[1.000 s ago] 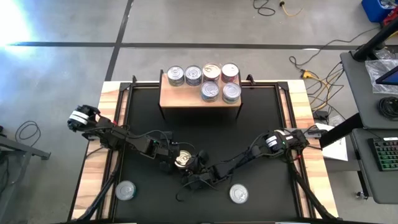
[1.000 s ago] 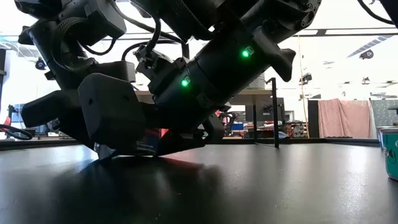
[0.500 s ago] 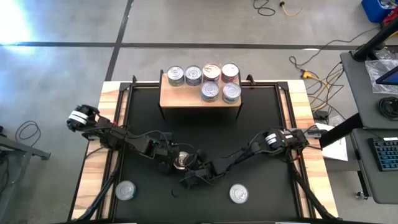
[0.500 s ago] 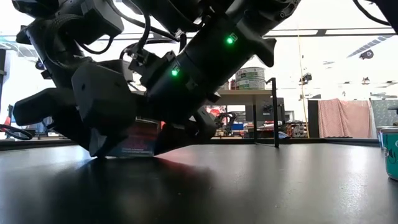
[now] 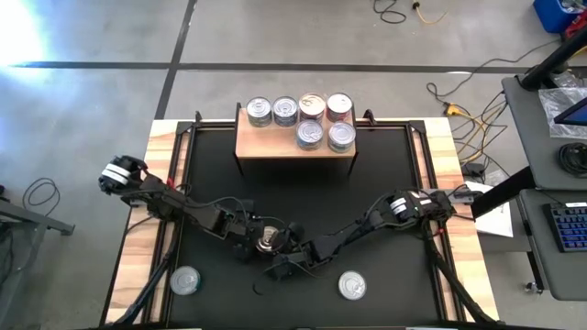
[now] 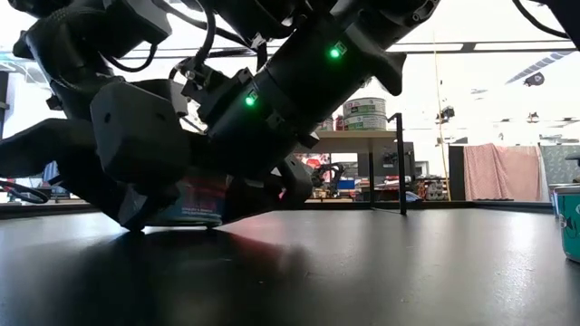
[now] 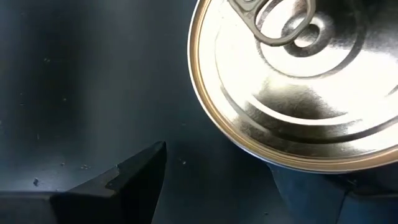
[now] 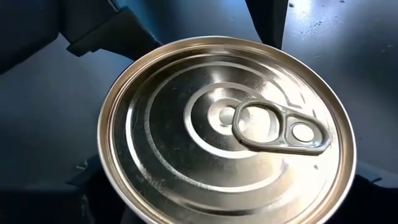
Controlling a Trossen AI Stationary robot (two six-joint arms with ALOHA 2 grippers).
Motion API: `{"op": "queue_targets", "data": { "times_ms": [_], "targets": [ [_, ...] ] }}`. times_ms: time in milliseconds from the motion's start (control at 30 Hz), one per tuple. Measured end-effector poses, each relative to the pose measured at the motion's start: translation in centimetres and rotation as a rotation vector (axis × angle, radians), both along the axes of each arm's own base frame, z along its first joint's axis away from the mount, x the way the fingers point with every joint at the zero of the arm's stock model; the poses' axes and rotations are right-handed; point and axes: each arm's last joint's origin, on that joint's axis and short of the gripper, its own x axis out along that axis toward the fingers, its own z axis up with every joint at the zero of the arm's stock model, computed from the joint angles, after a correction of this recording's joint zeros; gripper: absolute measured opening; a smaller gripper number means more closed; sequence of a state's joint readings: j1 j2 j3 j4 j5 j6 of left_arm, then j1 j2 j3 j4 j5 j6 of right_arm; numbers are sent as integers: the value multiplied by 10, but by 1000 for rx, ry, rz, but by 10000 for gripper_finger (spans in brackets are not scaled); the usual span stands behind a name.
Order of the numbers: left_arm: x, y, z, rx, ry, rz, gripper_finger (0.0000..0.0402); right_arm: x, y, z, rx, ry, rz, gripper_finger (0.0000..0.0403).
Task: Stack canned seafood by type on shelf
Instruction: Put the blue-pink tuna can on the shelf
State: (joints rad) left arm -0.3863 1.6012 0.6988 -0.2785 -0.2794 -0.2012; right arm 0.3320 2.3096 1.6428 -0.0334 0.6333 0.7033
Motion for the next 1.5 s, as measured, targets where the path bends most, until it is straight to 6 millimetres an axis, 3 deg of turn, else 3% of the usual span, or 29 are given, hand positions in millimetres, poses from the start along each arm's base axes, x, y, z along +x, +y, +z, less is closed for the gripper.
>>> {"op": "queue_targets", "data": {
  "times_ms": [300, 433, 700, 933, 1133, 1300, 1500],
  "targets": [
    [7, -7, 25, -13, 81, -6, 272, -4, 7, 11, 27, 16, 35, 365],
    [-14, 0, 47, -10, 92, 85, 272, -11, 10, 33, 29, 27, 38, 365],
    [-78, 16, 114, -156, -183, 315, 272, -28, 8, 94, -10, 25, 78, 365],
    [-116, 37, 151, -257, -434, 394, 272, -33, -3, 134, -124, -68, -26, 365],
    [-143, 55, 171, -209, -588, 333, 272, -20, -26, 162, -227, -153, -197, 365],
    [-168, 69, 193, -215, -688, 308, 272, -12, -57, 175, -281, -184, -343, 365],
    [-199, 88, 224, -114, -775, 325, 272, -2, -99, 186, -247, -199, -382, 365]
  ]
}}
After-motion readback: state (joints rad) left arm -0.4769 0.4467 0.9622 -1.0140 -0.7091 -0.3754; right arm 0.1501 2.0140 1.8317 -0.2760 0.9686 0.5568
